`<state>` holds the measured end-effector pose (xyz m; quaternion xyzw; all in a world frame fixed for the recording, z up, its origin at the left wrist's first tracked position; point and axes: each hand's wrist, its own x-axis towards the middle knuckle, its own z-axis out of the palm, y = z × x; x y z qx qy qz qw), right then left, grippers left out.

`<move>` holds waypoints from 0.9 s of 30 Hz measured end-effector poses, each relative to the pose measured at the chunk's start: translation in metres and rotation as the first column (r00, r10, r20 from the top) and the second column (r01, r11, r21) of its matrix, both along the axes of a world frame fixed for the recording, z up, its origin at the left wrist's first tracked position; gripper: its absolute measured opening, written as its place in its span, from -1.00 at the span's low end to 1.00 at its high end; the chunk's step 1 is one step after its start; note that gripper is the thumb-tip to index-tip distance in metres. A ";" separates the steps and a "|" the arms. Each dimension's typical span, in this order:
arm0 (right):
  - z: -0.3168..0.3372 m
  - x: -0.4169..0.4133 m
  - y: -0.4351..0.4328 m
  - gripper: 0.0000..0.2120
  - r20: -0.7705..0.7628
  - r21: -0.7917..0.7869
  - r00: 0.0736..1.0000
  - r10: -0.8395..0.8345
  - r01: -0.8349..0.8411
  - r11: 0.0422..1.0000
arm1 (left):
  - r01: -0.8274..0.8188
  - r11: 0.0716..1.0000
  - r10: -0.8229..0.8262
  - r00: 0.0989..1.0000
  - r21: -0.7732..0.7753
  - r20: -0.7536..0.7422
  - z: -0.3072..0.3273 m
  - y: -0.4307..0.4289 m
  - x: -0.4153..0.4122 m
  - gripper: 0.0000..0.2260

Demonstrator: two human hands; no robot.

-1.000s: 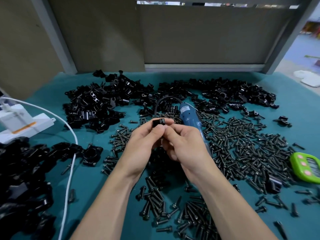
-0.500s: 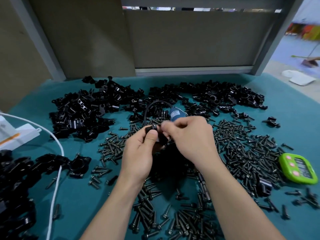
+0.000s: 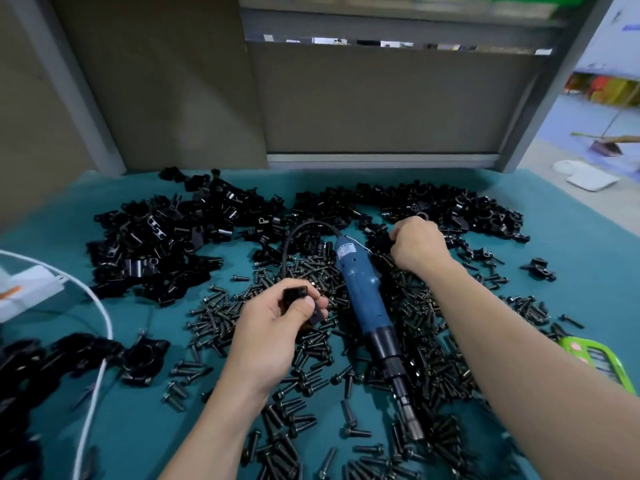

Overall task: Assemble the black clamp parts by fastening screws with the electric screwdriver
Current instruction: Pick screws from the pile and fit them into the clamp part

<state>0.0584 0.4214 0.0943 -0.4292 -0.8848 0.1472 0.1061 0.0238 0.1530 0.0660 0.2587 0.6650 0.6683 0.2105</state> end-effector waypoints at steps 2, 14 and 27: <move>0.003 0.006 -0.002 -0.80 -0.056 -0.039 0.998 -0.007 0.005 0.999 | 0.005 1.000 -0.005 1.000 -0.002 -0.007 0.001 -0.001 0.000 -0.64; 0.017 0.058 -0.132 -0.76 -0.794 -0.553 0.535 -0.288 -0.440 0.707 | -0.056 0.997 0.045 0.983 -0.057 -0.176 -0.002 0.001 0.005 -0.77; 0.006 0.073 -0.145 -0.73 -0.671 -0.238 0.717 0.189 -0.449 0.861 | -0.138 0.990 0.142 0.926 0.037 -0.350 0.006 -0.009 0.009 -0.62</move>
